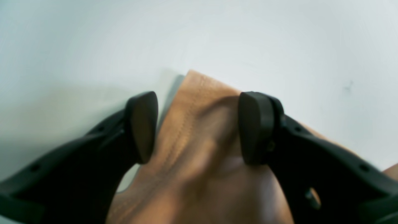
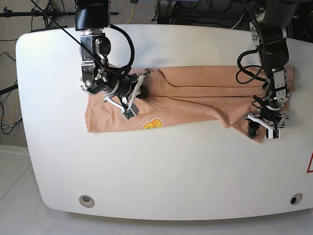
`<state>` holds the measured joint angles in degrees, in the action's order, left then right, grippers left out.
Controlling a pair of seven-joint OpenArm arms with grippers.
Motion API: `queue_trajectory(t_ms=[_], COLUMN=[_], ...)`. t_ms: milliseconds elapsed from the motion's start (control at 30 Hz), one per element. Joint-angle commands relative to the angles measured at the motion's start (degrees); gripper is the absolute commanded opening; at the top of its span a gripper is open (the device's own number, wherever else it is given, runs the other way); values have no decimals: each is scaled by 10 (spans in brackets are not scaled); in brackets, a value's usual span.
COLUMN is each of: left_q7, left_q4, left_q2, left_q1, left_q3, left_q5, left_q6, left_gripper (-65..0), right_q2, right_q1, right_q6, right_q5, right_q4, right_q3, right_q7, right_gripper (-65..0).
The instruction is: Fold the T-shirt properly
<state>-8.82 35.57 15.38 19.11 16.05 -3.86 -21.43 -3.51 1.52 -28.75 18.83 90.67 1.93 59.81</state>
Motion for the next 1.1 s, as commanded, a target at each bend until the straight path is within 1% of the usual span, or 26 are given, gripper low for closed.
queue_trajectory(t_ms=[0,67,100,167,200,233,400,567,667,733,833,967,1067], left_q7=[42,41,41,41,42,42,41,41,41,41,41,42,42], left_q4=[-2,-2,-2,-2,-2,-2,-2,-2,-2,-1,-1,-1,-1], left_q2=[-1,-1,0,0,1,1,1,1,1,2,11,13,13], left_q1=[-9,-10,-10,-10,-10,-10,-13,-14,-14,-14,-15,-15,-21], left_q3=[-3,-2,-2,-2,-3,-3,-4,-1,0,0,1,3,21], left_q5=[-13,-13,-13,-13,-13,-13,-13,-13,-12,-12,-10,-9,-9], left_q6=[-16,-23,-25,-28,-30,-31,-38,-47,-53,-57,-69,-86,-99], left_gripper=[-315,-381,-444,-529,-564,-575,-563,-566,-568,-583,-612,-614,-616], right_q2=[-1,-1,-1,-1,-1,-1,0,1,1,1,1,1,1], right_q1=[9,9,9,10,10,10,11,11,11,11,11,11,11], right_q6=[-5,-5,-5,-5,-5,-5,-5,-5,-5,-5,-5,-5,-5], right_q5=[8,8,8,8,8,8,8,8,8,8,8,8,8], right_q4=[10,10,10,10,10,10,10,10,10,10,10,10,10], right_q3=[0,0,0,0,0,0,0,0,0,0,0,0,0], right_q7=[-10,-10,-10,-10,-10,-10,-10,-10,-10,-10,-10,-10,-10], right_gripper=[-650,-650,-650,-650,-650,-650,-650,-650,-650,-650,-650,-650,-650])
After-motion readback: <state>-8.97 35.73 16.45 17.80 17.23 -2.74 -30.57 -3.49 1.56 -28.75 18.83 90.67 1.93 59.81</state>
